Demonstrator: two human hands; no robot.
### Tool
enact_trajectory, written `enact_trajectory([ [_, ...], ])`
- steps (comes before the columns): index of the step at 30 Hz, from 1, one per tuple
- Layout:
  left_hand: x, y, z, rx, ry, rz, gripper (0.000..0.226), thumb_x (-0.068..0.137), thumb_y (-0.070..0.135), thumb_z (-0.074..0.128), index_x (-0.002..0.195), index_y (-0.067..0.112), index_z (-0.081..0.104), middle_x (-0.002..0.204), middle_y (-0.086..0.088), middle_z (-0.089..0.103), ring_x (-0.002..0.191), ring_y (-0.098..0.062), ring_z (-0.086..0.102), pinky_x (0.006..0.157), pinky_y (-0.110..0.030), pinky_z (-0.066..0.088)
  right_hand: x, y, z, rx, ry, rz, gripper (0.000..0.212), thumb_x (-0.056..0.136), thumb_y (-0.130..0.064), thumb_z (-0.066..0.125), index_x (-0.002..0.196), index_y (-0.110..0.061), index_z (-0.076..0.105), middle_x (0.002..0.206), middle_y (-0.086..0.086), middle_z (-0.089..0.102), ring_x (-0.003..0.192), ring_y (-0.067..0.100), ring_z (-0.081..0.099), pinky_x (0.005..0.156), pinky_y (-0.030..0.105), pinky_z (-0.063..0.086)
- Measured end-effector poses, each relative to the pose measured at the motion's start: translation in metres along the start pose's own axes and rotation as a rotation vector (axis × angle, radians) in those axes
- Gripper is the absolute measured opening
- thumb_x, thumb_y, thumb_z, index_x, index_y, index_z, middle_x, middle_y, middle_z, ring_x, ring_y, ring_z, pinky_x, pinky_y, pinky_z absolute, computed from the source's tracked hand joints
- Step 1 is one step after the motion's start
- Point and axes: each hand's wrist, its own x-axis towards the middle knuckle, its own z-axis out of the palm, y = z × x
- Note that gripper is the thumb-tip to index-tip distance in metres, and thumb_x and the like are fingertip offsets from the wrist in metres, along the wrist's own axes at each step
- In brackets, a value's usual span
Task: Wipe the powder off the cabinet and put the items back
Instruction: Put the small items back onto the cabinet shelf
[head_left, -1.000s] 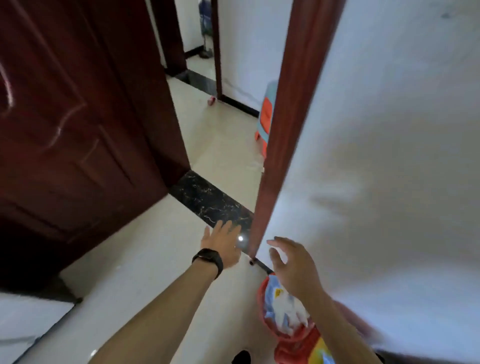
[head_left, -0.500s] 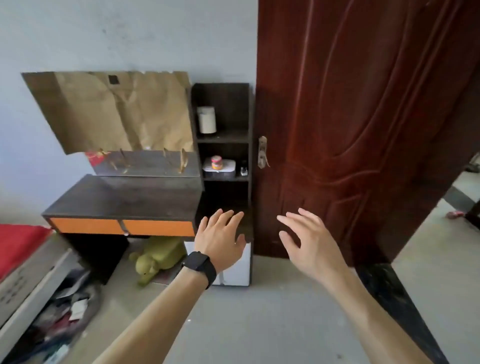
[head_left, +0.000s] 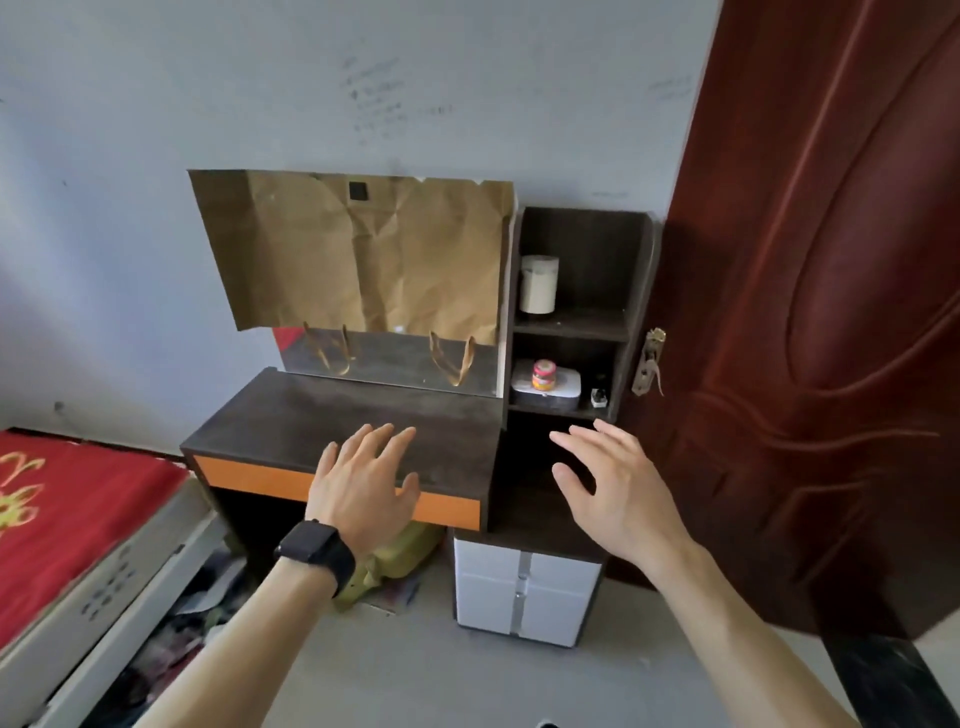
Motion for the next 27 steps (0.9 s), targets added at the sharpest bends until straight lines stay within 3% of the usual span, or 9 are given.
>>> enact_trajectory([
  [11,0.176,-0.019,0.148,-0.017,-0.149,-0.034,0.059,0.092,0.048,0.047,0.149,0.037,0.035,0.154,0.009,0.039,0.146,-0.018,0.027,0.117,-0.044,0.022,0.150,0.133,0.140,0.005,-0.244,0.162,0.046,0.099,-0.042,0.052,0.144,-0.031,0.049,0.147,-0.010,0.051,0.143,0.015,0.033,0.116,0.033,0.031],
  [17,0.264,0.003,0.232,-0.182,-0.412,-0.125,0.055,0.090,0.050,0.047,0.144,0.037,0.043,0.145,0.010,0.050,0.134,-0.018,0.044,0.110,-0.036,0.032,0.243,0.199,0.211,0.080,-0.424,0.412,0.064,0.096,-0.043,0.055,0.153,-0.024,0.033,0.155,-0.002,0.041,0.142,0.020,0.036,0.114,0.037,0.033],
  [23,0.334,0.038,0.296,-0.389,-0.681,-0.221,0.053,0.087,0.057,0.044,0.136,0.036,0.050,0.138,0.003,0.055,0.125,-0.025,0.052,0.102,-0.038,0.041,0.317,0.239,0.255,0.185,-0.374,0.598,0.084,0.089,-0.046,0.066,0.156,-0.021,0.022,0.156,0.005,0.034,0.137,0.023,0.045,0.109,0.045,0.043],
  [27,0.378,0.068,0.325,-0.690,-0.843,-0.500,0.054,0.082,0.072,0.042,0.108,0.031,0.065,0.114,0.002,0.068,0.109,-0.025,0.061,0.097,-0.038,0.048,0.338,0.251,0.282,0.195,-0.289,0.659,0.089,0.082,-0.052,0.074,0.153,-0.020,0.031,0.151,0.008,0.042,0.133,0.024,0.048,0.098,0.031,0.041],
])
